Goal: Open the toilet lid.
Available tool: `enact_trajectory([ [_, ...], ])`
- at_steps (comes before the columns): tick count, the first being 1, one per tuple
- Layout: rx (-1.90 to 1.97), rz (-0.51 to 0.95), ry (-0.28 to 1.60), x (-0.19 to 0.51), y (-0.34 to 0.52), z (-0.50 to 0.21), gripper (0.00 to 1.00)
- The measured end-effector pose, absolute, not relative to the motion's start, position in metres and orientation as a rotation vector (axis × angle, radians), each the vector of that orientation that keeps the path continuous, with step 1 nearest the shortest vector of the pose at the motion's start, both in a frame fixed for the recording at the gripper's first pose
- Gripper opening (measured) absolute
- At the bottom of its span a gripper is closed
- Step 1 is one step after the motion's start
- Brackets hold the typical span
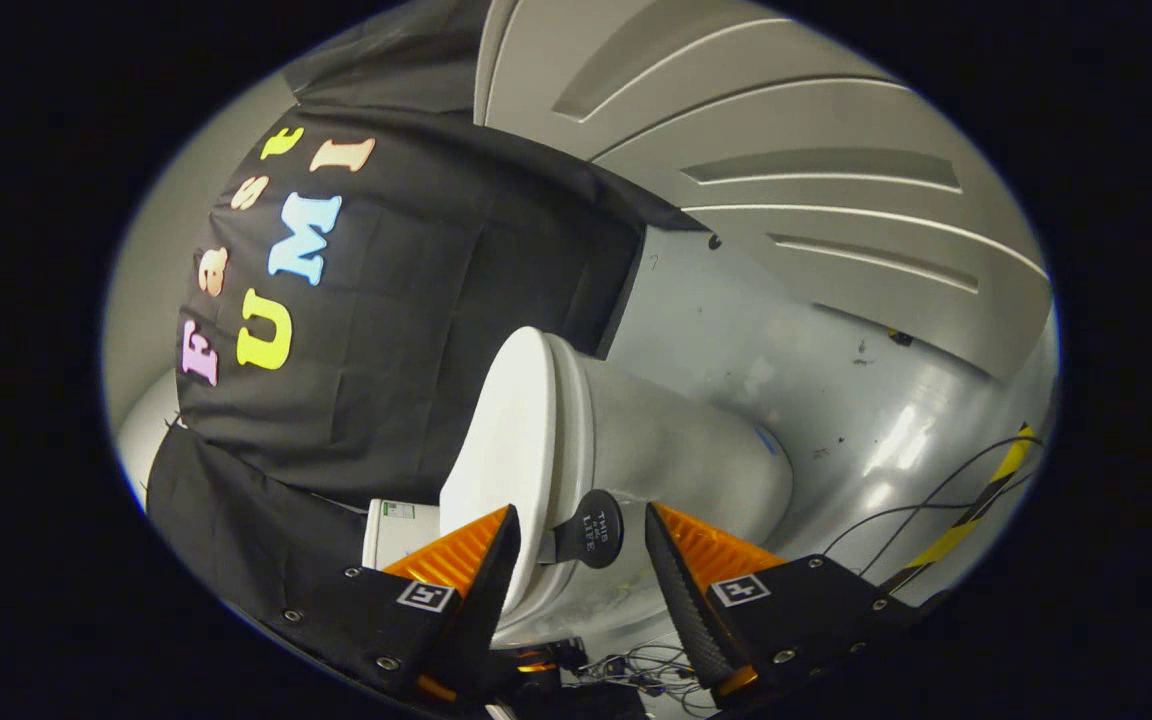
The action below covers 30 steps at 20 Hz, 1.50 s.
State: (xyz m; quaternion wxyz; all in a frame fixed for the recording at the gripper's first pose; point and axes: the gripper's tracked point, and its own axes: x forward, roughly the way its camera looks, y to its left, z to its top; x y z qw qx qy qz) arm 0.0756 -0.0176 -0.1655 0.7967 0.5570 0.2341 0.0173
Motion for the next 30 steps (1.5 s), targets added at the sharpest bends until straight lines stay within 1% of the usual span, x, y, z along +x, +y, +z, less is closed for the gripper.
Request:
enact_trajectory([
  [1,1.221,0.054,0.493,0.076,-0.015,-0.164,0.75],
  [2,1.238,0.063,0.487,0.077,-0.011,-0.165,0.7],
  [3,1.25,0.072,0.488,0.079,-0.009,-0.165,0.68],
  [7,1.294,0.057,0.488,0.086,-0.013,-0.168,0.52],
  [8,1.306,0.056,0.472,0.083,-0.013,-0.166,0.4],
  [10,1.314,0.047,0.456,0.082,-0.014,-0.17,0.35],
  [13,1.354,0.015,0.447,0.083,-0.021,-0.174,0.23],
  [14,1.376,0.012,0.432,0.081,-0.023,-0.173,0.14],
  [15,1.388,-0.011,0.425,0.078,-0.025,-0.173,0.08],
  [16,1.412,-0.024,0.412,0.083,-0.025,-0.175,0.03],
  [17,1.432,-0.04,0.402,0.085,-0.023,-0.175,0.03],
  [18,1.431,-0.044,0.395,0.081,-0.021,-0.171,0.0],
  [24,1.293,-0.093,0.48,0.084,-0.018,-0.159,0.0],
  [30,1.153,-0.094,0.427,0.083,-0.016,-0.119,0.0],
])
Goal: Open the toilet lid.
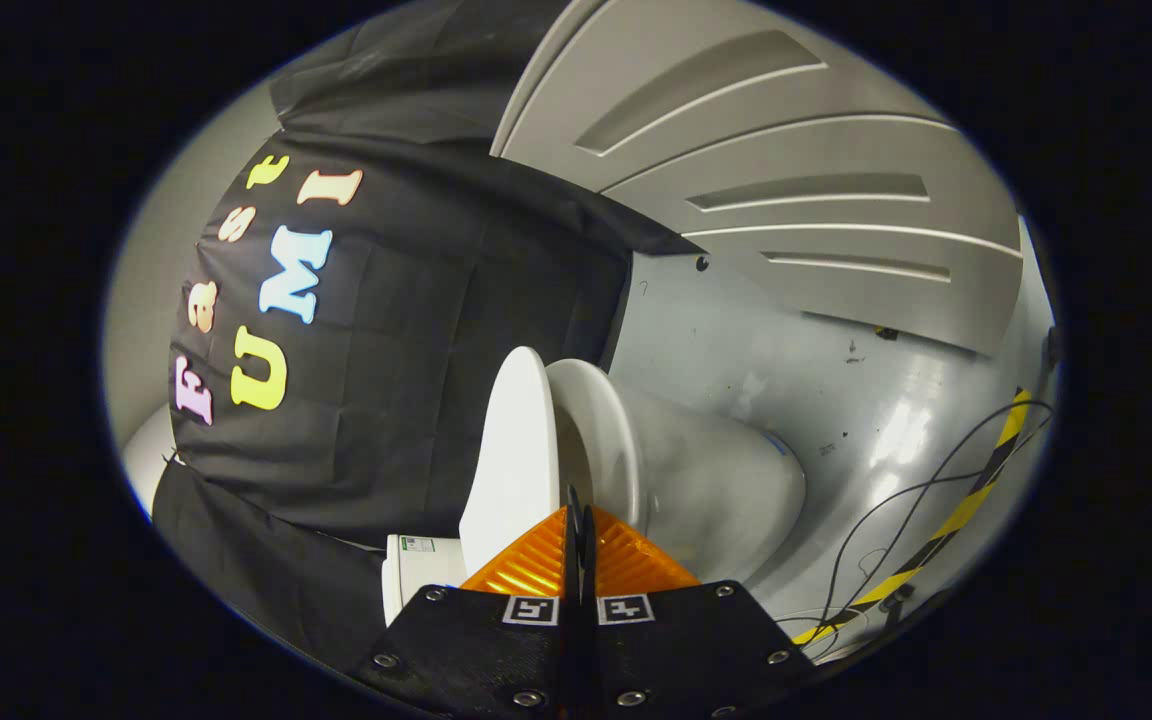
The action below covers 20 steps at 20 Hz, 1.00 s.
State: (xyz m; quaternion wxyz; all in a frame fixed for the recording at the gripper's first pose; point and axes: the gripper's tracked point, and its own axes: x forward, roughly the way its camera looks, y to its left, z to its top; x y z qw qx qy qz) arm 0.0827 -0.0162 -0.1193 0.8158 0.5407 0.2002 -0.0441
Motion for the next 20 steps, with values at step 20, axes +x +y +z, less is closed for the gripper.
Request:
enact_trajectory([
  [20,0.569,-0.017,0.086,0.087,0.062,0.067,0.0],
])
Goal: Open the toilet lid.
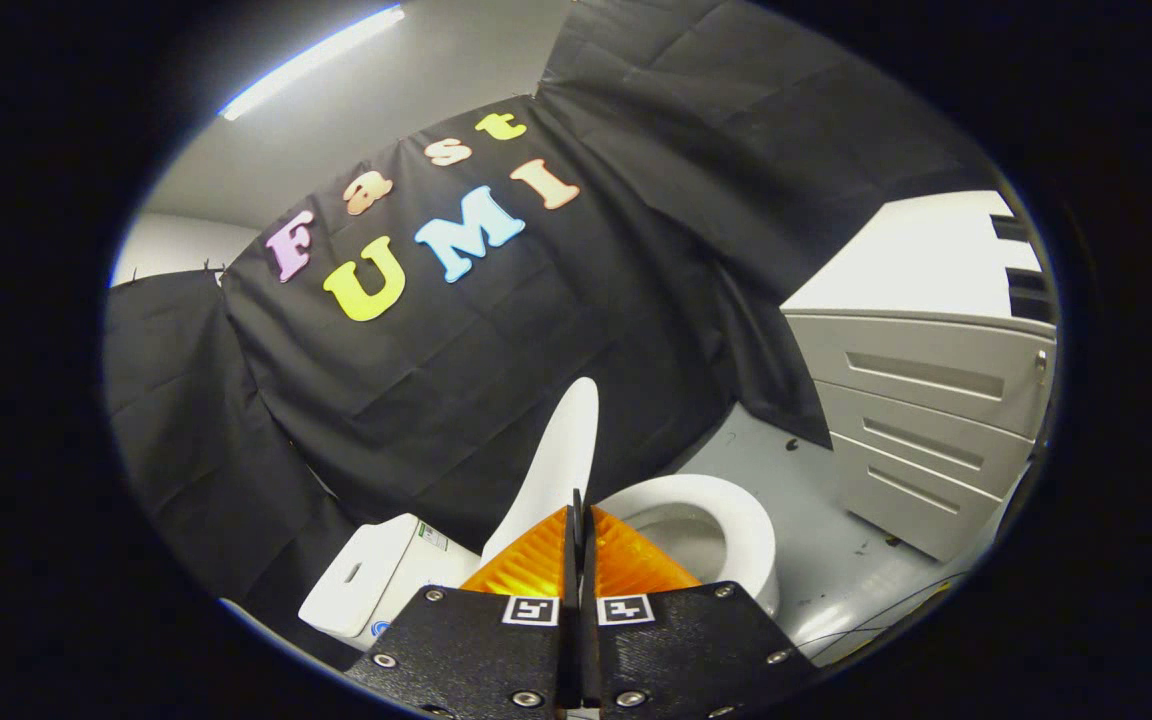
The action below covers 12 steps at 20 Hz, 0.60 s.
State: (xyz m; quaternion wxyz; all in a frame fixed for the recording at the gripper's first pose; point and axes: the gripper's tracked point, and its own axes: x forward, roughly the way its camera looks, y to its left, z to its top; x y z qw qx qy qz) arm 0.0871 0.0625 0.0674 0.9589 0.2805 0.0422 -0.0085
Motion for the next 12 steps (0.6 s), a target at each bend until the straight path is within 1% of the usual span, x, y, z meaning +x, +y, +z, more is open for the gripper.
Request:
enact_trajectory([
  [12,0.409,0.046,-0.021,0.086,0.116,0.124,0.0],
])
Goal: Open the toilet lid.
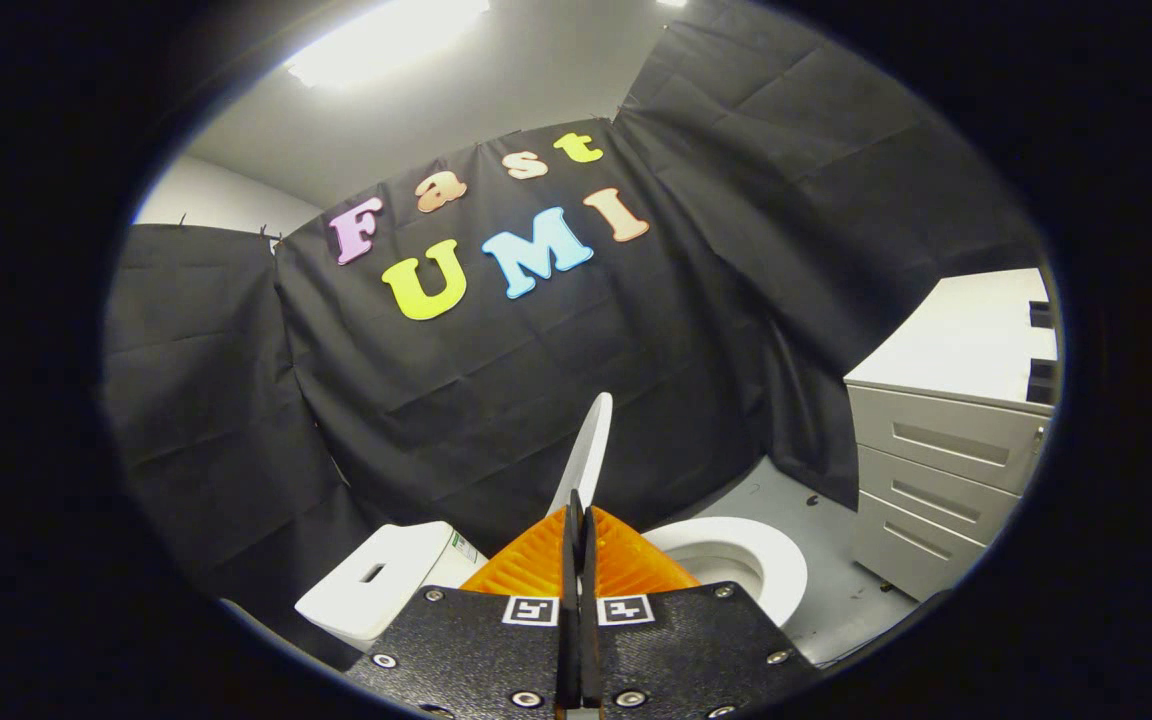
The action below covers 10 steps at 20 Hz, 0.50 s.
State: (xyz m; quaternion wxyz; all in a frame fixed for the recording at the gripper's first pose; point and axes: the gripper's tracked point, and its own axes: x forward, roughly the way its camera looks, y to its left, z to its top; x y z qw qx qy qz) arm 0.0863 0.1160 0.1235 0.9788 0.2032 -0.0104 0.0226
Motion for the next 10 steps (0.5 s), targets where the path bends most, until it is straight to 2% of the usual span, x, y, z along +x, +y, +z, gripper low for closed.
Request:
enact_trajectory([
  [10,0.297,0.109,-0.094,0.084,0.166,0.16,0.0],
])
